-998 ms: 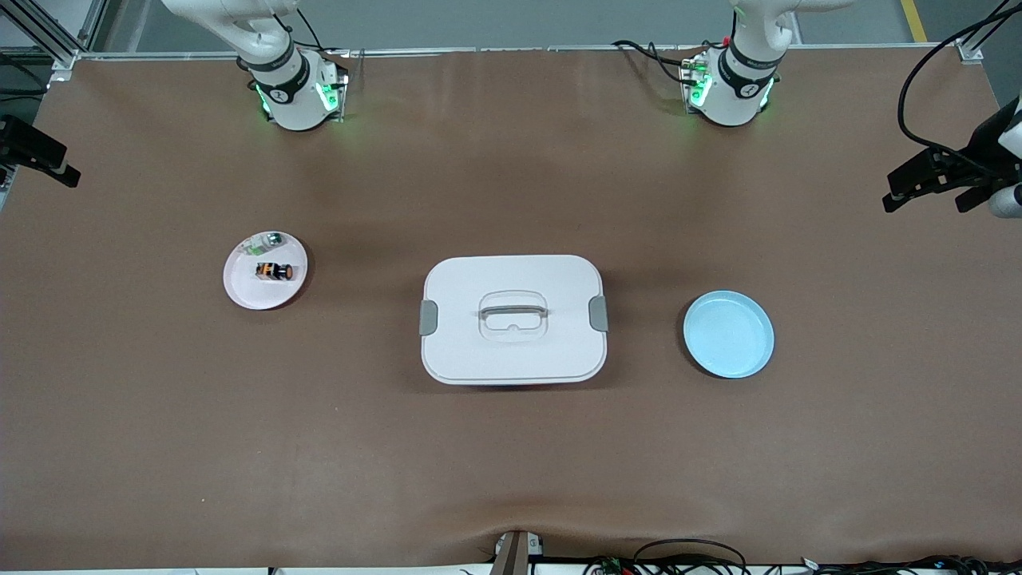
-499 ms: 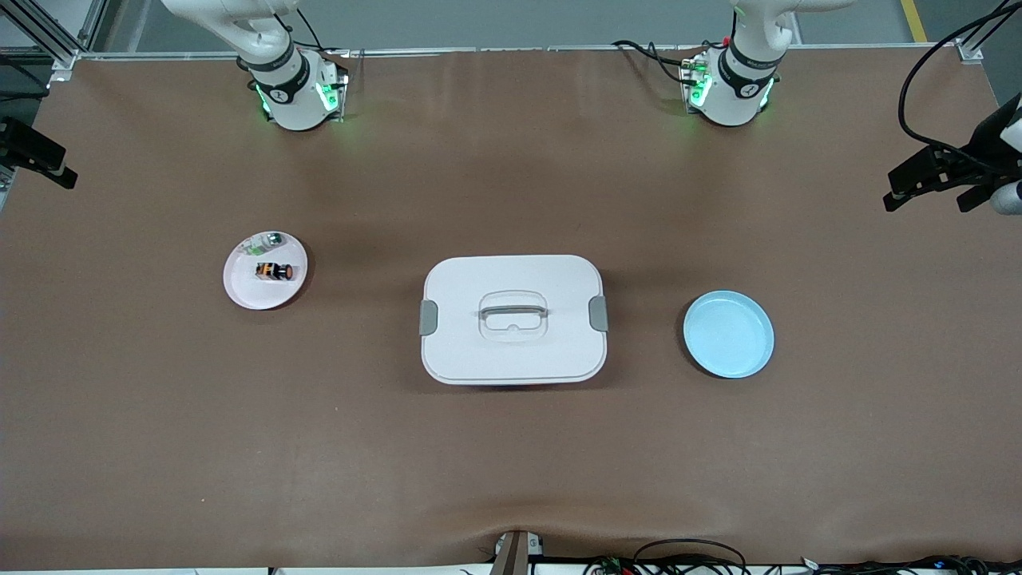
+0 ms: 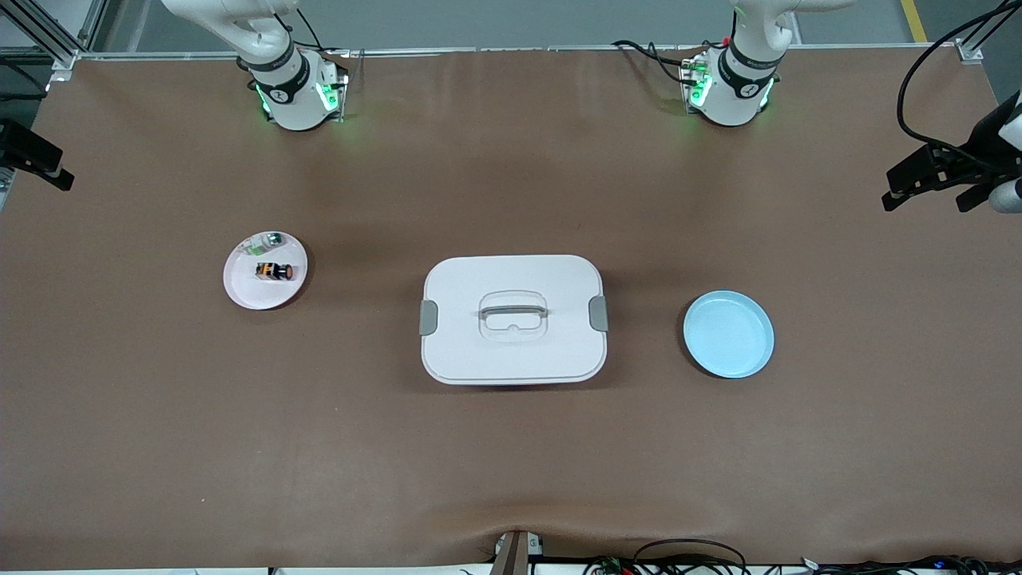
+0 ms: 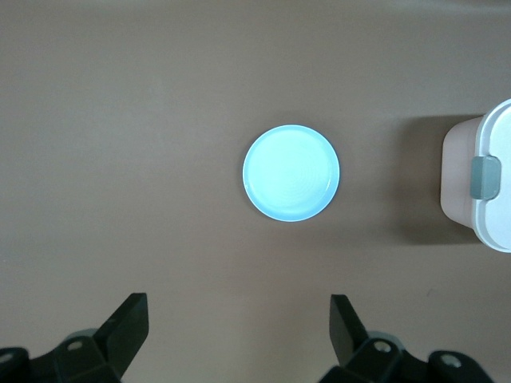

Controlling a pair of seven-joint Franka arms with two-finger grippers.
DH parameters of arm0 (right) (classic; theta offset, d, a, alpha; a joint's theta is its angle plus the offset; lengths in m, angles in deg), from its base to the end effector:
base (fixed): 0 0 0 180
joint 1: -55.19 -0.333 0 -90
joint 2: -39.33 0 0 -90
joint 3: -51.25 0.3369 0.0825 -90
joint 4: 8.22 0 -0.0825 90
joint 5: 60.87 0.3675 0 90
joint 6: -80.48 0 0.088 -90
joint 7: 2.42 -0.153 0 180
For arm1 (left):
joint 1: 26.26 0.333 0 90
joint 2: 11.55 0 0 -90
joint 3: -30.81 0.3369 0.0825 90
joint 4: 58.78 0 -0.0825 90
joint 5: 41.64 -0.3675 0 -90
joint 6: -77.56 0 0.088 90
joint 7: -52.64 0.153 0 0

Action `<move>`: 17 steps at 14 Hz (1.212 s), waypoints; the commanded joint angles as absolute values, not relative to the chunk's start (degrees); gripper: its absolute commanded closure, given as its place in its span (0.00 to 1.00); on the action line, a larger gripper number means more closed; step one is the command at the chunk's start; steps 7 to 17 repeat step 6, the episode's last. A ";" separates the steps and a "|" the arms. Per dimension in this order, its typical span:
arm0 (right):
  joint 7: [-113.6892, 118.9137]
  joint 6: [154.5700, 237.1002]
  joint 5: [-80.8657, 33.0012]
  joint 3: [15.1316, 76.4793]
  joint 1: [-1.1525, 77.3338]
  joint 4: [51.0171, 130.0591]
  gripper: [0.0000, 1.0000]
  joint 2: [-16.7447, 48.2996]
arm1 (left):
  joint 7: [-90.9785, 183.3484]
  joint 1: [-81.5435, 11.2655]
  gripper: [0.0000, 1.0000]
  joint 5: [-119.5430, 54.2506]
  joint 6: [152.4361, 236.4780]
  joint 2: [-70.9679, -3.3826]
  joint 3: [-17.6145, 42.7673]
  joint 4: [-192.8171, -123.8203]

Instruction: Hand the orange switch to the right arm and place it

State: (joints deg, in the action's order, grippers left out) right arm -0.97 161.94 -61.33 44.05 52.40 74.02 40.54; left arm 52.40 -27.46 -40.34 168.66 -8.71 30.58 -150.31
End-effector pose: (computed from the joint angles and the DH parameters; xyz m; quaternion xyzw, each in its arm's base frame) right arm 0.5130 -0.0417 0.6579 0.9996 -0.0264 0.0035 0.0028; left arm 0.5253 -0.0166 0.6153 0.9997 -0.0104 0.0209 0.0116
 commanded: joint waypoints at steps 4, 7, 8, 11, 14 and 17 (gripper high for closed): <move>-1.19 161.86 -62.54 43.43 52.11 75.19 0.00 41.53 | 51.93 -27.67 0.00 -41.11 167.38 -9.62 30.55 -148.61; -1.19 161.95 -62.54 43.43 52.02 75.28 0.00 41.53 | 51.93 -27.58 0.00 -40.94 167.38 -9.62 30.55 -148.61; -1.19 161.95 -62.54 43.43 52.02 75.28 0.00 41.53 | 51.93 -27.58 0.00 -40.94 167.38 -9.62 30.55 -148.61; -1.19 161.95 -62.54 43.43 52.02 75.28 0.00 41.53 | 51.93 -27.58 0.00 -40.94 167.38 -9.62 30.55 -148.61; -1.19 161.95 -62.54 43.43 52.02 75.28 0.00 41.53 | 51.93 -27.58 0.00 -40.94 167.38 -9.62 30.55 -148.61; -1.19 161.95 -62.54 43.43 52.02 75.28 0.00 41.53 | 51.93 -27.58 0.00 -40.94 167.38 -9.62 30.55 -148.61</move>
